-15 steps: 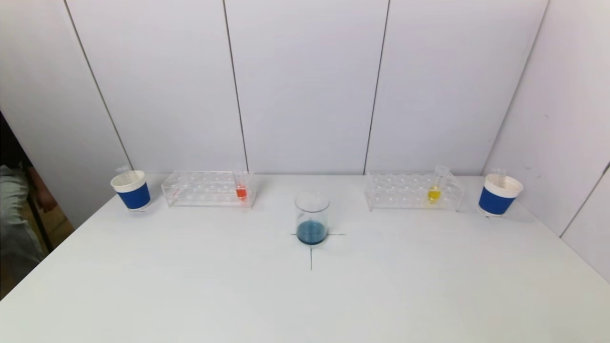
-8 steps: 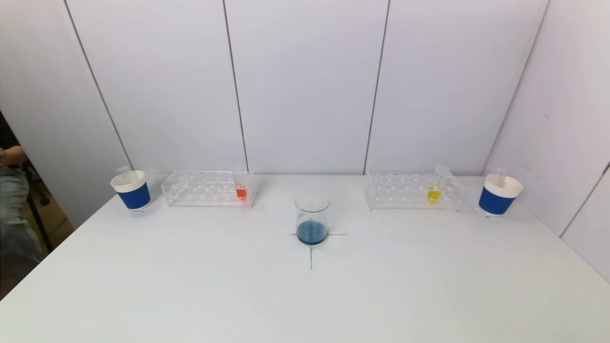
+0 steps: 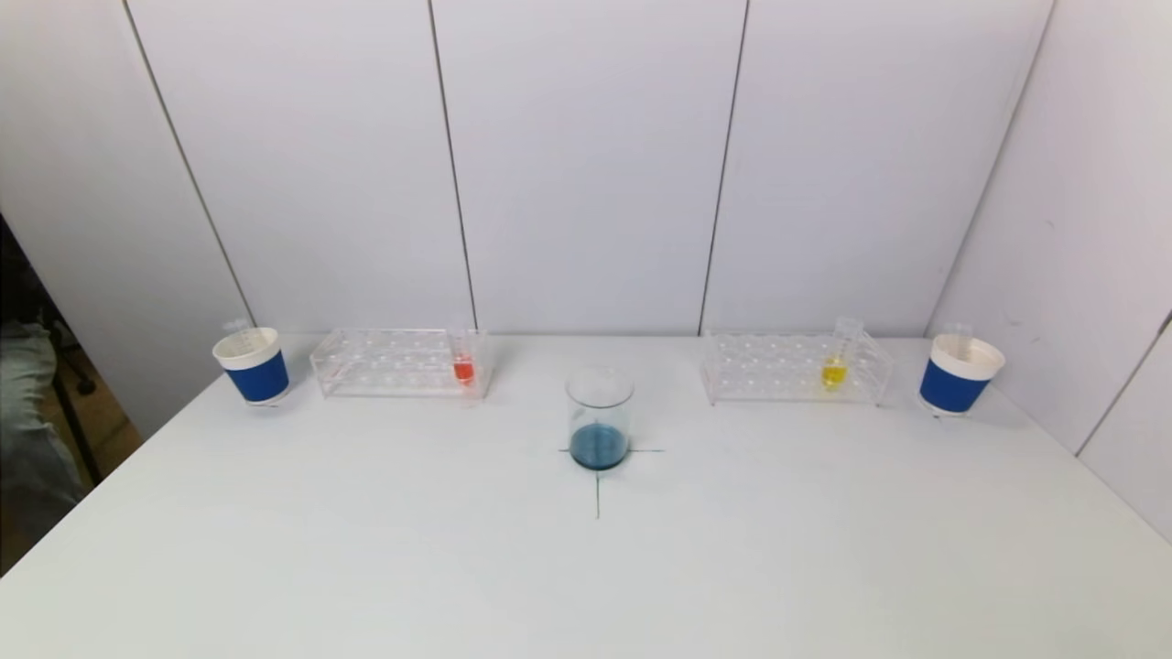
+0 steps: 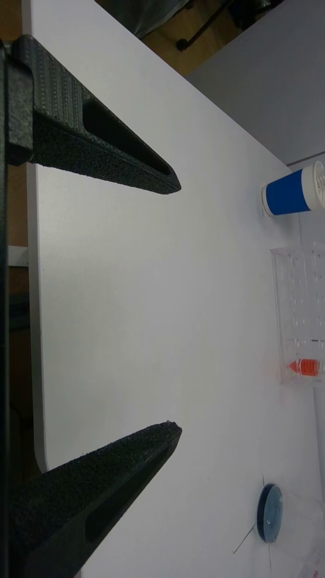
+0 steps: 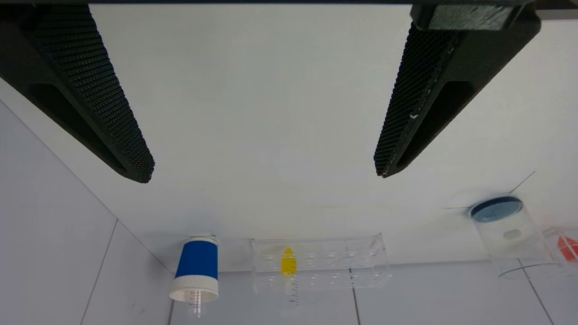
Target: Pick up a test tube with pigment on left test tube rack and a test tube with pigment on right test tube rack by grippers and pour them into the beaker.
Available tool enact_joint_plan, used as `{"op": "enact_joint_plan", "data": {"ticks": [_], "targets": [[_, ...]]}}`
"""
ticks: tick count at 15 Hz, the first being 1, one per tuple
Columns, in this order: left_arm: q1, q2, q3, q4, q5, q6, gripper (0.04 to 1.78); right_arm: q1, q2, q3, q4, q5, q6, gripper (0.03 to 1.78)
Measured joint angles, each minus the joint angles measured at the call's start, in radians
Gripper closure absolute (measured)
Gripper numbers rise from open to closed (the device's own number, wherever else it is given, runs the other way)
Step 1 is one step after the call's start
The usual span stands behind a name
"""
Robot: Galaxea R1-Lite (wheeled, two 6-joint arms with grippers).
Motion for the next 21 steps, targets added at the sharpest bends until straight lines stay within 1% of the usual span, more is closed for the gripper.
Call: {"op": "enact_joint_plan", "data": {"ticks": [21], "targets": [[0.000,0.000,0.000,0.000,0.000,0.000,0.06,0.000,0.000,0.000,0.000,0.000,0.000,0.04]]}}
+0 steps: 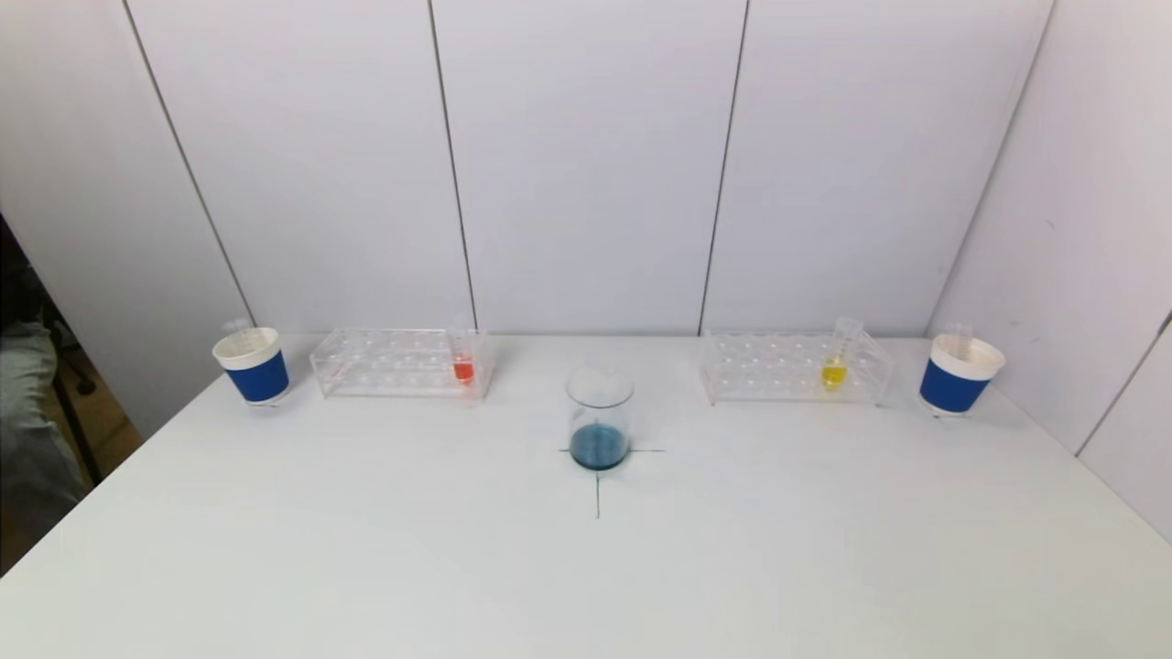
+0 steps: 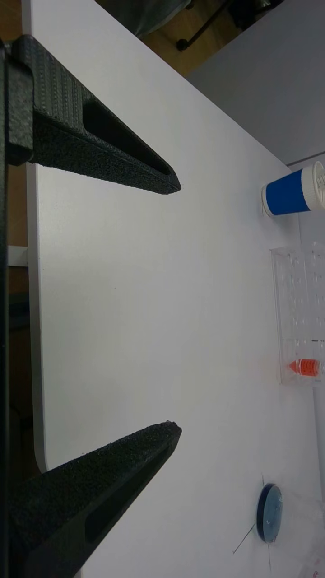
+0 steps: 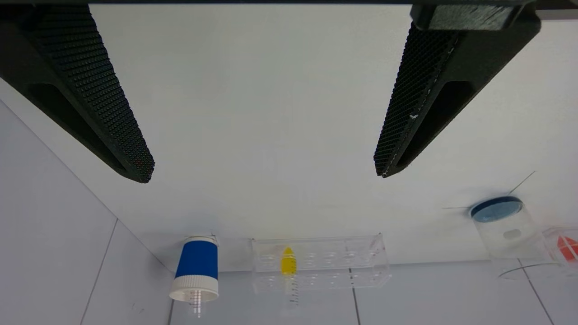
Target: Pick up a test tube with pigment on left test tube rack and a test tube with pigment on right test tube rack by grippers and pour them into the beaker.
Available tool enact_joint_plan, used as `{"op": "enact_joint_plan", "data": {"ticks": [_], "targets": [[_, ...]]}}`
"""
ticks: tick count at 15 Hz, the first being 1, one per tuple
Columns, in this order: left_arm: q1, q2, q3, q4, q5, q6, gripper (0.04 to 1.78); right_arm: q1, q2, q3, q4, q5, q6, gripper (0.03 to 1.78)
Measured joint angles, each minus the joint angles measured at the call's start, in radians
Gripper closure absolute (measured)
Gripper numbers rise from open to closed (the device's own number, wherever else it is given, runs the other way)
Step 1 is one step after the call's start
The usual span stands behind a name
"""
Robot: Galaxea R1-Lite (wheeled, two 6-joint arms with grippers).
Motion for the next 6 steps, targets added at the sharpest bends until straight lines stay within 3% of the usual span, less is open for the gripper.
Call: {"op": "enact_joint_plan", "data": {"ticks": [6], "targets": [[0.000,0.000,0.000,0.000,0.000,0.000,0.06,0.000,0.000,0.000,0.000,0.000,0.001,0.04]]}}
